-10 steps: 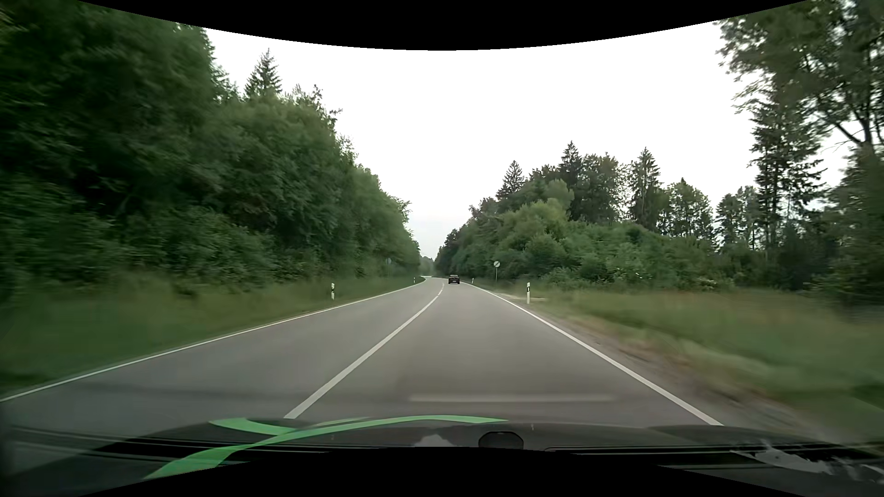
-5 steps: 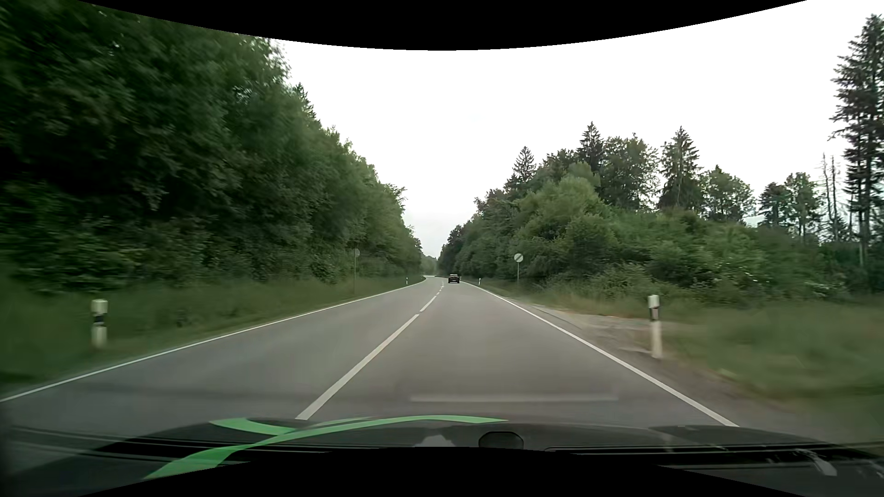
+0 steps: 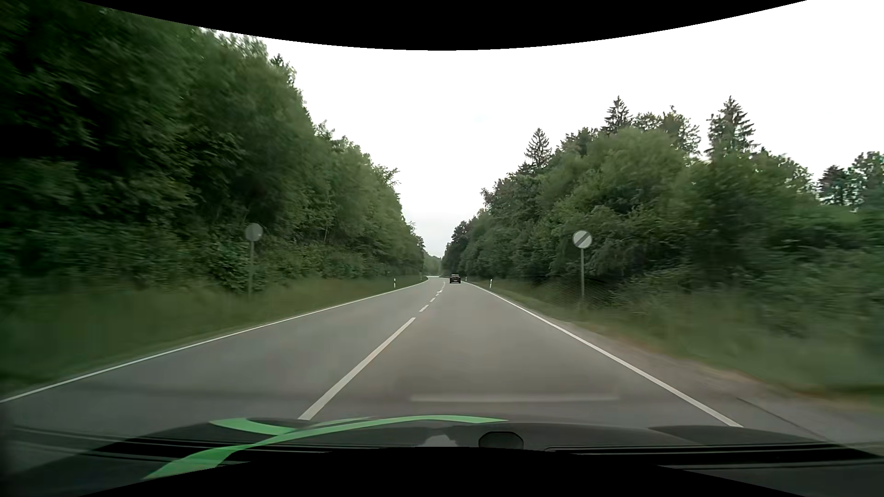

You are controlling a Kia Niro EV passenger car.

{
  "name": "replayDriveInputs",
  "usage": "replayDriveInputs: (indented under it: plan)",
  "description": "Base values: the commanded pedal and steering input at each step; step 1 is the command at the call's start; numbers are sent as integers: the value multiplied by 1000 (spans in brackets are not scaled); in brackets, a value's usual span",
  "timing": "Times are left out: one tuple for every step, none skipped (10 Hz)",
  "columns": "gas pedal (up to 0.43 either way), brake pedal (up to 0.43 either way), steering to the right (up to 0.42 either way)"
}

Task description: Follow the waypoints while adhering to traffic rules and regulations

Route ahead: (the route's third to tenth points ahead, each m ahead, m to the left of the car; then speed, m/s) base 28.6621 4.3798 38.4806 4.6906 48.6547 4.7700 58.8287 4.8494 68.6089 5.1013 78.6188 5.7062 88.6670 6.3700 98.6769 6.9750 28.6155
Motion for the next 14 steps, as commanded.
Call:
replayDriveInputs:
  plan:
    - [378,0,-8]
    - [378,0,-8]
    - [390,0,-8]
    - [390,0,-8]
    - [409,0,-8]
    - [421,0,-8]
    - [421,0,-8]
    - [421,0,-8]
    - [409,0,-8]
    - [350,0,-8]
    - [339,0,-8]
    - [339,0,-8]
    - [339,0,-8]
    - [350,0,-7]
